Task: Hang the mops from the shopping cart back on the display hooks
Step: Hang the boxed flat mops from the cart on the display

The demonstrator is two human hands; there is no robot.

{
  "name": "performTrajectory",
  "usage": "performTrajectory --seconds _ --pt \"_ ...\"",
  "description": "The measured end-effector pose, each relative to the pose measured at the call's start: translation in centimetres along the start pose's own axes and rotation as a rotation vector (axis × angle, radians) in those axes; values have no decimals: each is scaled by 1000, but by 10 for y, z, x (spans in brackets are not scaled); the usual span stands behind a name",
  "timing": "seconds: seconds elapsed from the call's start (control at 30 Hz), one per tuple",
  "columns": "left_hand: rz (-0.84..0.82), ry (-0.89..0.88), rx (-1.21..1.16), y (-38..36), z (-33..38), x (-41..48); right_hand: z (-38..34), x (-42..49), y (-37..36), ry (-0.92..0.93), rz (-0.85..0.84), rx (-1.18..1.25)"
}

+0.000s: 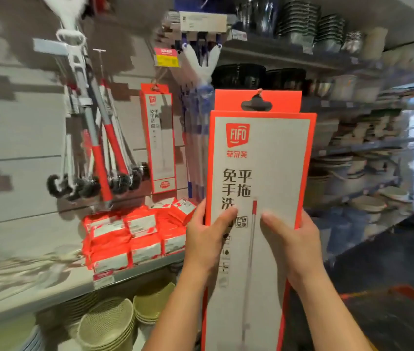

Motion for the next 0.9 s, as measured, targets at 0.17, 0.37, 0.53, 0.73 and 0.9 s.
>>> performTrajectory --seconds 0.17,0.37,0.53,0.73,0.9 --pt "69 24 16 43 6 0 8 -5 -41 -27 -56 -3" --pt "127 25 56 61 -1 18 28 14 -60 -64 -94 40" --pt "202 10 81 58 -14 46 47 52 -63 -75 -152 61" --pt "277 -27 129 39 -27 92 63 115 -64 -123 -270 147" --pt "354 -51 140 24 -40 125 77 163 -63 -152 -347 161"
Point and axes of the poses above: each hand's wrist, its own x-axis towards the middle knuckle, its own y-axis out of the back of the hand, z = x × y, the point moved 7 cm from there along x, towards the middle knuckle, and after that the axes turned 2 degrees about z, right-handed, at the moved point
